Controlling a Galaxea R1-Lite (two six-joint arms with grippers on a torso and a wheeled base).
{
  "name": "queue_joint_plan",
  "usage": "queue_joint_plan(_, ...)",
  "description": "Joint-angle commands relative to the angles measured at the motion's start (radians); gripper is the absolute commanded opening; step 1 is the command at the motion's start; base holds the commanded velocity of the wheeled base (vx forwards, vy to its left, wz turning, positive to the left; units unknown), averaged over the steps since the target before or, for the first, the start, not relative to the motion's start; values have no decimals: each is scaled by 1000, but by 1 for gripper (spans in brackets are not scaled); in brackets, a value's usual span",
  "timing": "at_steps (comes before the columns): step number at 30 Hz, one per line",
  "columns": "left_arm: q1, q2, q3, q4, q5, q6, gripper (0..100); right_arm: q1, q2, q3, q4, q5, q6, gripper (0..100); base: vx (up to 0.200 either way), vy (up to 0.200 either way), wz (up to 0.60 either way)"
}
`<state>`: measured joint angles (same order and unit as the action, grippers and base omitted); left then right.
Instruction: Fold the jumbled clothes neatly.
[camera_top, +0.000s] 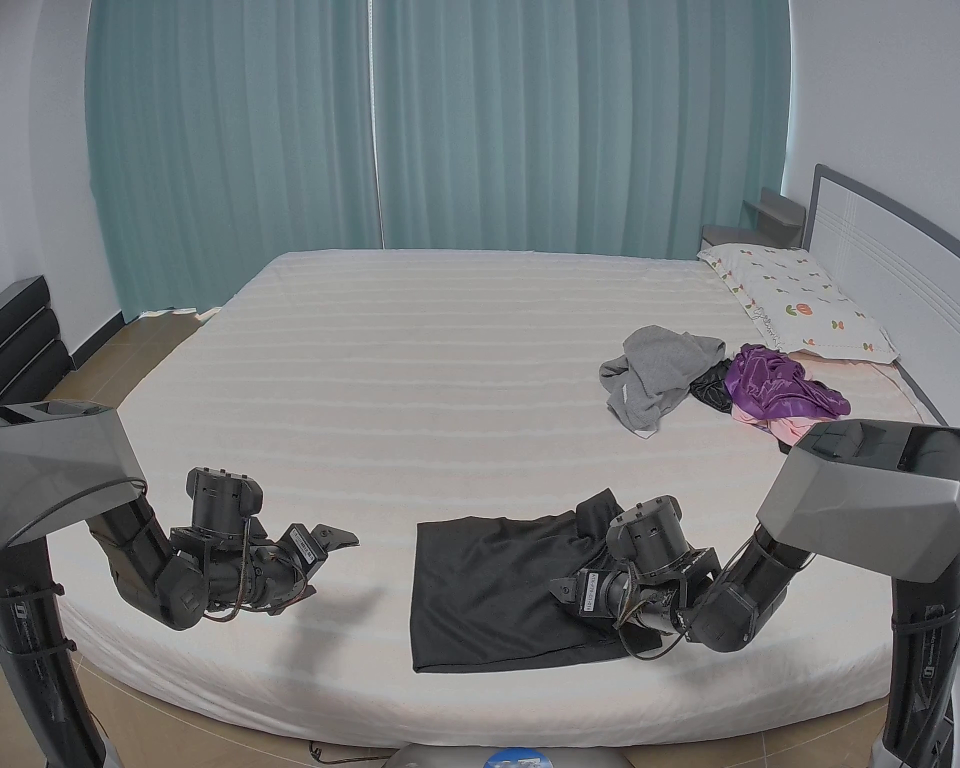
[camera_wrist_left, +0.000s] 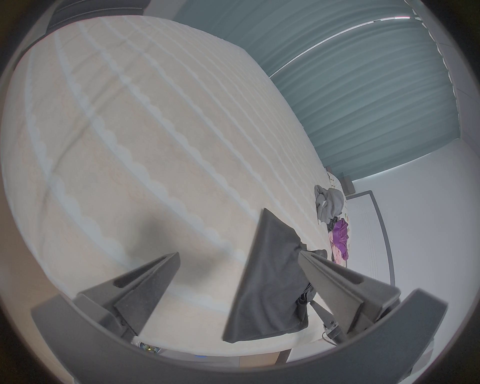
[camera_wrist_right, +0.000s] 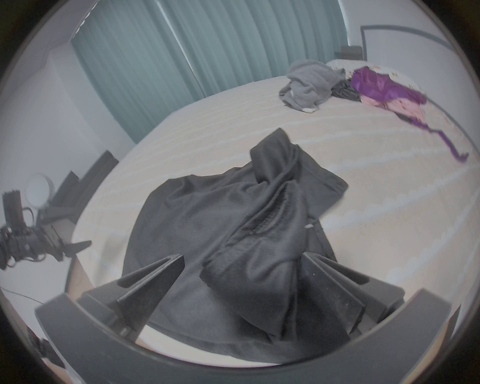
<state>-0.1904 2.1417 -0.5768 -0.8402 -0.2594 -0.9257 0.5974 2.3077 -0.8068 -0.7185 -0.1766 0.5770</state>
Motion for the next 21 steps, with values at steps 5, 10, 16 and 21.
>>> queue_joint_plan(5, -7, 14, 0, -2, 11, 5, 100, -1, 49, -109, 111, -116, -140, 100, 0, 0, 0)
queue_joint_plan(10, -7, 17, 0, -2, 11, 8, 100, -19, 62, -100, 162, -176, -186, 100, 0, 0, 0)
queue_joint_plan(16, -7, 17, 0, -2, 11, 8, 100, -59, 19, -72, 168, -215, -186, 100, 0, 0, 0)
queue_joint_plan(21, -7, 17, 0, -2, 11, 8, 100, -82, -59, 15, 195, -208, -195, 100, 0, 0, 0)
